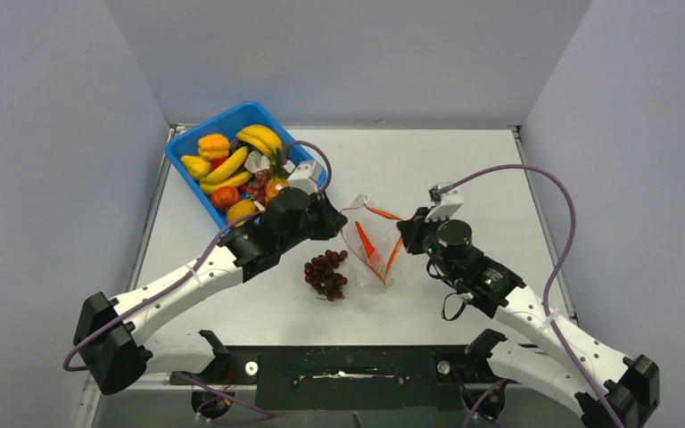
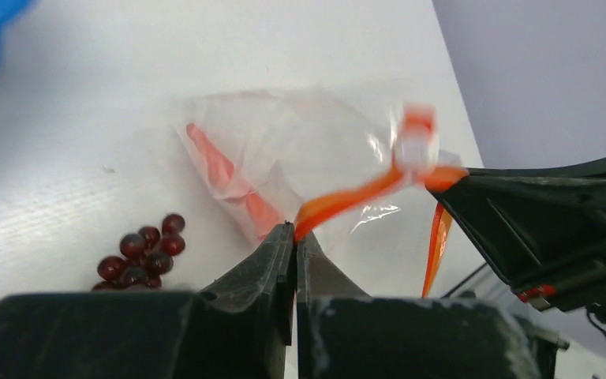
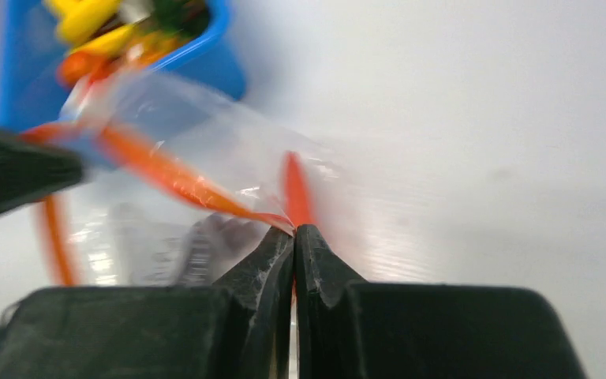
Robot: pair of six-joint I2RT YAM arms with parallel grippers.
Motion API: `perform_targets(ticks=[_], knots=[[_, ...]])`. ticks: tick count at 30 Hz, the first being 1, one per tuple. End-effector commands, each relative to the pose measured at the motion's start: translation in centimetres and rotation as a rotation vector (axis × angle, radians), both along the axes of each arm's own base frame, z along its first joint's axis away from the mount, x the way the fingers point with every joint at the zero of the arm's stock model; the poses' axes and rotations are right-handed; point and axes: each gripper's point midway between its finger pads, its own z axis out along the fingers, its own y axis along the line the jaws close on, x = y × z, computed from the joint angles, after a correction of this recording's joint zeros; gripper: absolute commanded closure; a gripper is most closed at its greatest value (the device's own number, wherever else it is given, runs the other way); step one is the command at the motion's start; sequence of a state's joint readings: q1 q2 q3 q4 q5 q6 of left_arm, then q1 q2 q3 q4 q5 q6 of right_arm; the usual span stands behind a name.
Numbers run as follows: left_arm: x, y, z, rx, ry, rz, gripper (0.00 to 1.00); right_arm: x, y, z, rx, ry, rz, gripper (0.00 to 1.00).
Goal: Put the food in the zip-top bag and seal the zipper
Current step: Open the zipper of the food storage bag.
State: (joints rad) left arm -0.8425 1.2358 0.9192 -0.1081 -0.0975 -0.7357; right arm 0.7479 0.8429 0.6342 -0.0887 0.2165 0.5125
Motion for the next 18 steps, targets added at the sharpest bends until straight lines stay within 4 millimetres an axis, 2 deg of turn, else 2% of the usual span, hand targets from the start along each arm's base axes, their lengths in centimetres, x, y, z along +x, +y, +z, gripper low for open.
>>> perform_targets(ticks=[1, 4, 9, 14, 18], knots=[[2.8, 4.3, 5.5, 0.078, -0.087, 0.201, 1.0, 2.3, -8.7, 1.7, -0.106, -0.007, -0.37, 1.0], [3.2, 4.1, 5.6, 0.057, -0.074, 0.171, 1.0, 2.6, -8.9, 2.8, -0.104, -0.009, -0.383, 1.0], [3.4, 0.7, 5.9, -0.013, -0.069, 0.027, 1.0, 3.1, -6.3, 4.5, -0.039, -0.022, -0.283, 1.0], [3.1, -1.6, 7.6, -0.124, -0.11, -0.067, 0.8, 2.9, -4.6, 6.1, 0.03, -0.012, -0.221, 1.0], [2.4, -1.0, 7.7, -0.114, -0.148, -0.086, 0.55, 2.5, -4.7, 6.4, 0.012, 0.0, -0.21, 1.0]])
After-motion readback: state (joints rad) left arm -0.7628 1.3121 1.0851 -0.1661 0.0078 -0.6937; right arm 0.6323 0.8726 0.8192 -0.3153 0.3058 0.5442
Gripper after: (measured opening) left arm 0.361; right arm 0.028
